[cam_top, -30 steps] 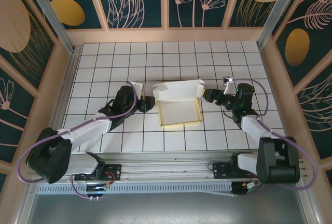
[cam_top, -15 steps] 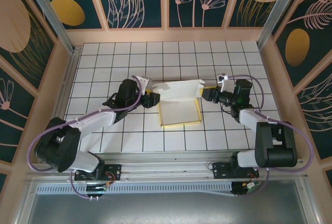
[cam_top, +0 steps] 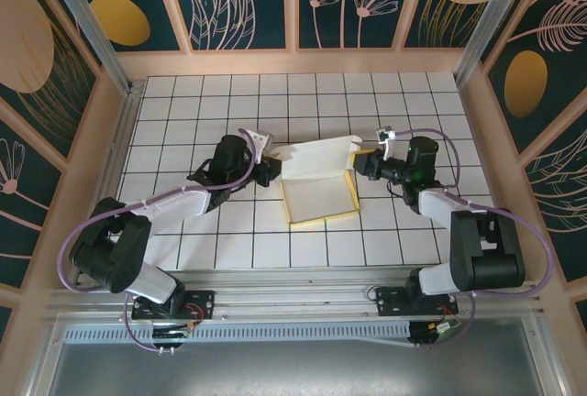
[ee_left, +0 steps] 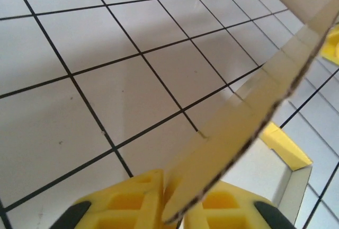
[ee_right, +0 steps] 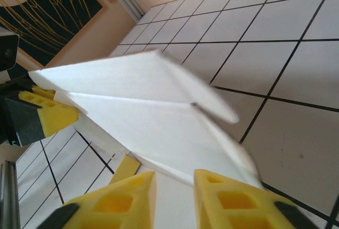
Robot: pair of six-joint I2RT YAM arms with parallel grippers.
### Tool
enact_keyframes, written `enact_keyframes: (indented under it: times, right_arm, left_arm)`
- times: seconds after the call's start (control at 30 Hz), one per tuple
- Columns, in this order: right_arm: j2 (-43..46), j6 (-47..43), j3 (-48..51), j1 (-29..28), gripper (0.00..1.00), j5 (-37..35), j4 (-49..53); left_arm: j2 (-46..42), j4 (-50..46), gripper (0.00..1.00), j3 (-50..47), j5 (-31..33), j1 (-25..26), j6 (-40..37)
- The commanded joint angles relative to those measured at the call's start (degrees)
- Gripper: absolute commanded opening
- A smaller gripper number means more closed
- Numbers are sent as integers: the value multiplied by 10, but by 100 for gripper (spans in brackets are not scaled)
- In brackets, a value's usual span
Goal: Fold the paper box
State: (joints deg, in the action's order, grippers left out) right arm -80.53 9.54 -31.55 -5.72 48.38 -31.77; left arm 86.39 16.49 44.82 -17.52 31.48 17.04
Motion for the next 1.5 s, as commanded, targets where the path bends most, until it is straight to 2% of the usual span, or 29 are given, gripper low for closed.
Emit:
enact_keyframes:
  times: [0.0, 0.1, 0.23, 0.27, 0.33, 0.43, 0.5, 0.6, 0.7, 0.77, 0.87, 1.03, 1.47]
  right_arm:
    - [-1, 10, 3, -18, 20, -36, -43]
    - [8, 11, 15, -39, 15, -74, -46]
    - [25, -16, 23, -78, 12, -142, -18]
    - [32, -14, 21, -80, 15, -156, -10]
    - [50, -9, 20, -76, 25, -184, -5]
    - [70, -55, 14, -65, 52, -249, -9]
    - [57, -89, -7, -39, 63, -231, -14]
    - [-4, -152, -57, 11, 66, -89, -34]
    - [-71, -197, -101, 33, 71, -29, -46]
    - [-100, -255, -125, 34, 74, -4, -34]
    - [-138, -325, -149, 33, 74, 20, -35]
    - [-198, -410, -199, 32, 71, 8, -37]
    - [-313, -451, -301, 1, 62, -45, -58]
  left_arm:
    - [16, 22, 7, 17, -26, -4, 18]
    - [20, 25, 0, 17, -11, -3, 27]
    - [13, 28, 0, 14, 29, -3, 6]
    - [10, 21, 0, 18, 49, -3, -4]
    - [7, 1, 0, 33, 85, -3, -55]
    - [14, -19, 0, 59, 133, -3, -170]
    - [29, -31, 0, 81, 168, -3, -242]
    - [53, -14, 0, 99, 199, -3, -364]
    - [76, 65, 0, 95, 224, -4, -460]
    - [101, 58, 0, 133, 232, -6, -498]
    - [135, 57, 0, 164, 219, -14, -527]
    - [136, 91, 0, 164, 166, -32, -508]
    - [168, 126, 0, 180, 140, -33, -502]
